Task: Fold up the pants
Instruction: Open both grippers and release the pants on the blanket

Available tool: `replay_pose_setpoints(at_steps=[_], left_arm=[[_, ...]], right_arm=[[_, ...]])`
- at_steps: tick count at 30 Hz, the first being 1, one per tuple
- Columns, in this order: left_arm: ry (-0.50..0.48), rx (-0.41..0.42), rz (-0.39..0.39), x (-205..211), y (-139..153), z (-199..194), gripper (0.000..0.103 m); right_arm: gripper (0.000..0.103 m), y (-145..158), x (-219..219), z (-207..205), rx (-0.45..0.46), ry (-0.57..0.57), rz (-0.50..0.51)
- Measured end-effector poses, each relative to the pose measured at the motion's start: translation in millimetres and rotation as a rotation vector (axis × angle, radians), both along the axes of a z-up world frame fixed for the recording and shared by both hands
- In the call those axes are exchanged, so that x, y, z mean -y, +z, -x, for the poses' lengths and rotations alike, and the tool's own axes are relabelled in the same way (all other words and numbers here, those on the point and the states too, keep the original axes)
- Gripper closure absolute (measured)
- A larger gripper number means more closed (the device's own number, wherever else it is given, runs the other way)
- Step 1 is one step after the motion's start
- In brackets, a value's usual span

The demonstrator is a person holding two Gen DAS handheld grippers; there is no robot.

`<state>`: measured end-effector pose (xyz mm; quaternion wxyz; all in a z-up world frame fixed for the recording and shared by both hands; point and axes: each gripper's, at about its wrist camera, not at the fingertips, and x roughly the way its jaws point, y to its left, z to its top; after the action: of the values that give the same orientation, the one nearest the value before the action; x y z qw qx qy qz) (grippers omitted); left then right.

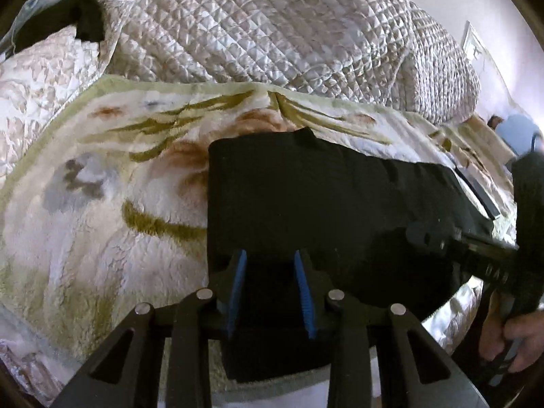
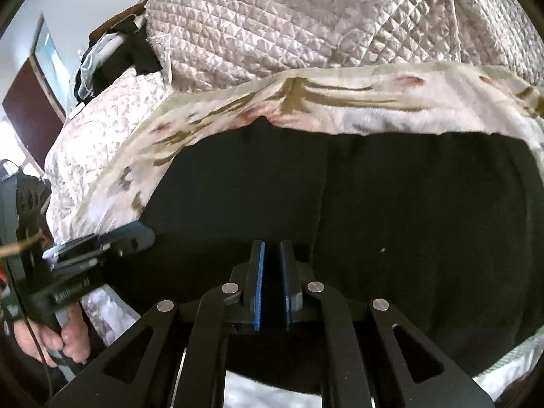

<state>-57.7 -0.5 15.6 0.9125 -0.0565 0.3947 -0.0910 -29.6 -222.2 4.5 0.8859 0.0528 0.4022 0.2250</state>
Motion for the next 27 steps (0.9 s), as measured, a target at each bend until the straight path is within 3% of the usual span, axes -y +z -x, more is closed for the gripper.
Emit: replay_pose_setpoints(at_steps=[6,8,11,15,27], left_arm=[[0.007,-0.044,0.013,-6,8,-23,0.072],[0.025,-0.054,-0.013,-8,10,-39,0.072],[0.043,-0.067,-0.069,-8,15,-66,0.072],[0.049,-0.076,-0.084,-7,8,-88,0.071],[0.059,-0.061,-0.087,-6,0,-87,0.071]], right_arm=[[0.089,10,-9,-17,-0.005,0.008,0.019],[0.082,11,-13,-27,-0.011,0.002,0.039],[0.082,9,-13,-47,-0.033,-0.02,0.05],[0.082,-5,-8,-64,-0.056,-0.07,0.084],[0.082,4,-1,-47,0.003,-0.079,0.063]])
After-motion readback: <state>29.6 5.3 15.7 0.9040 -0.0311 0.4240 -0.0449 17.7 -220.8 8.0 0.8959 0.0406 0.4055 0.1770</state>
